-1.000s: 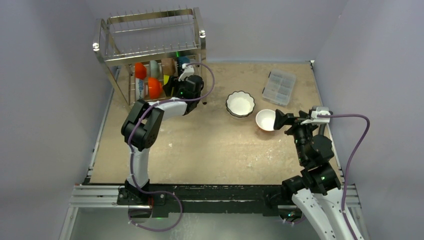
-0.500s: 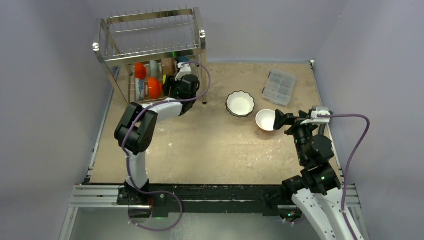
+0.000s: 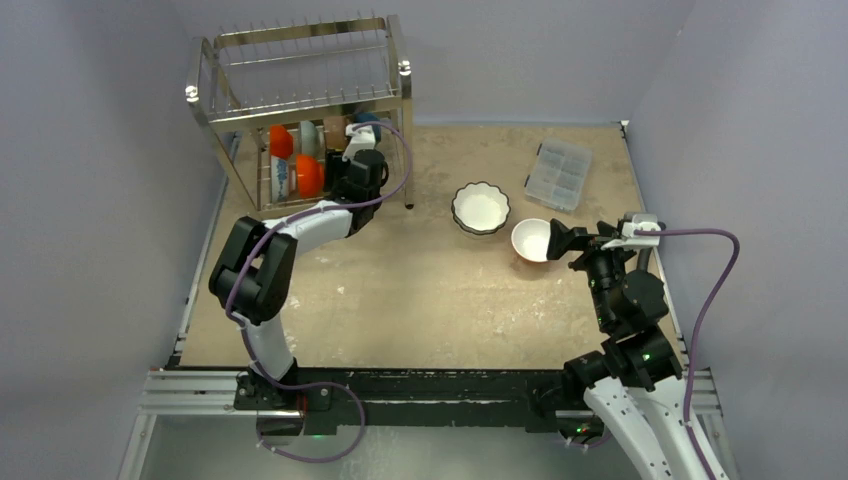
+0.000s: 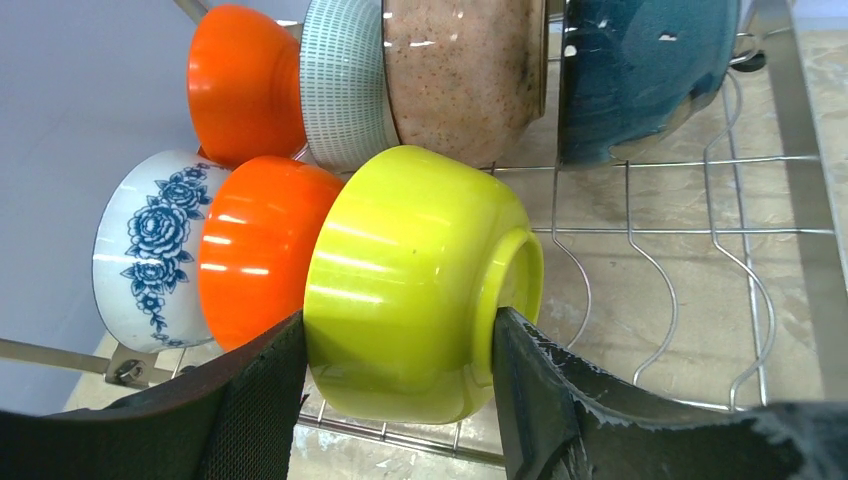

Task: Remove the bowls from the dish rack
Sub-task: Pick up the bowl from the dish rack, then place the bowl with the bowl.

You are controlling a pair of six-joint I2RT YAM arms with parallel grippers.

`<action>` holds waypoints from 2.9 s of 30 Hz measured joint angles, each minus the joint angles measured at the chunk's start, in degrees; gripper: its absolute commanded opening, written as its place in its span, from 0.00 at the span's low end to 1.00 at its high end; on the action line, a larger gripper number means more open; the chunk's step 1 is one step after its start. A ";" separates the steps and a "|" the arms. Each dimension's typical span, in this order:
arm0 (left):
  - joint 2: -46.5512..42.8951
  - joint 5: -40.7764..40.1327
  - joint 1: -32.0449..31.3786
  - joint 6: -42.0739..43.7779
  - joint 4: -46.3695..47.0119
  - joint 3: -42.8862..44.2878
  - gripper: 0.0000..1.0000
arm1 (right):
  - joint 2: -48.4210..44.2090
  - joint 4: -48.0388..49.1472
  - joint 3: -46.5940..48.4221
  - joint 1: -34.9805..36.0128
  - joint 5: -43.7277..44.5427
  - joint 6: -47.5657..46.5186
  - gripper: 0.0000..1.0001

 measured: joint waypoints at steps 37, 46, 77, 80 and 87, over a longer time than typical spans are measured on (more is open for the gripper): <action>-31.95 16.35 -15.02 14.34 3.82 -26.38 0.17 | 6.23 -3.30 4.20 0.02 -7.80 2.03 0.99; -35.95 16.74 -23.23 19.23 4.24 -31.15 0.12 | 15.91 -6.84 8.63 0.02 -14.01 4.04 0.99; -10.78 -7.10 -57.37 73.26 61.59 -43.98 0.00 | 39.04 -12.48 14.69 0.79 -38.75 5.01 0.99; -5.95 -7.30 -57.96 79.10 65.75 -44.02 0.00 | 40.61 -12.46 15.32 1.55 -39.82 4.98 0.99; -1.84 -7.28 -59.04 85.31 67.82 -44.00 0.00 | 45.07 -12.37 18.18 5.75 -40.98 4.98 0.99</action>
